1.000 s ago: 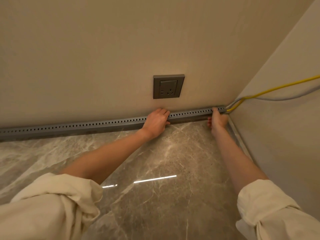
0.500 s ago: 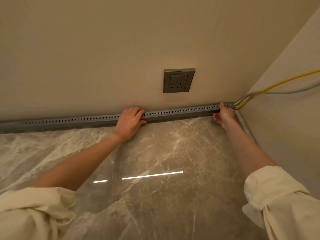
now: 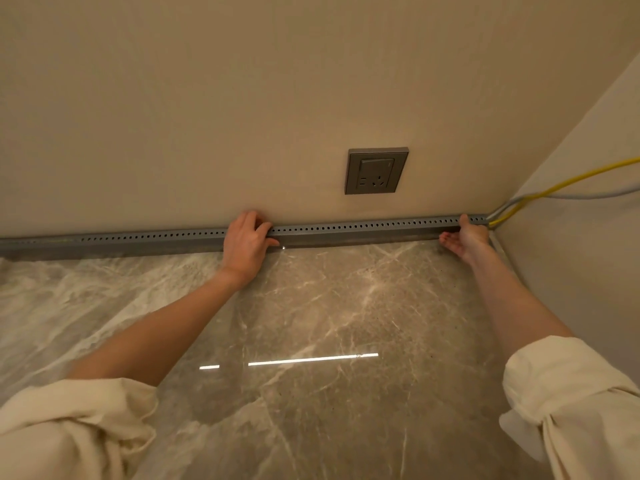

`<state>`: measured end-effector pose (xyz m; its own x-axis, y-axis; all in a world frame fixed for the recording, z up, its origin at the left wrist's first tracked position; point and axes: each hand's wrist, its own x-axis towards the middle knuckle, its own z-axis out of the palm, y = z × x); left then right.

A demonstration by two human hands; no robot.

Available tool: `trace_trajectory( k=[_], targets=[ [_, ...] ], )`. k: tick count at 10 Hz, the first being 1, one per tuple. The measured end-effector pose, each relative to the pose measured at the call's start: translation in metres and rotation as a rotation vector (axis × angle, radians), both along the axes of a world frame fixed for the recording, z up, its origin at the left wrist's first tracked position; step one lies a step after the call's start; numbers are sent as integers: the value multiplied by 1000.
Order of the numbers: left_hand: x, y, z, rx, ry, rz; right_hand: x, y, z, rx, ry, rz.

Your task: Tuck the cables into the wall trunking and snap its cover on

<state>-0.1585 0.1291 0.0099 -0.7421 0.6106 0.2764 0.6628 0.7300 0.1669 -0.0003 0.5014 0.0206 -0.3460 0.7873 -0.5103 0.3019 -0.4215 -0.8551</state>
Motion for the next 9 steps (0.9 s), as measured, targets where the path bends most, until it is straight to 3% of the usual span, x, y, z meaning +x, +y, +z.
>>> trace_trajectory(
  k=[2, 3, 7, 9],
  targets=[
    [6, 5, -2, 11, -87, 115, 0, -4, 4, -48, -21, 42],
    [8, 1, -2, 13, -97, 112, -1, -17, 2, -120, 11, 38],
    [12, -15, 7, -9, -93, 55, -4, -65, 5, -83, 48, 34],
    [16, -51, 25, 179, -109, 61, 4, -95, 7, 9, -12, 59]
  ],
)
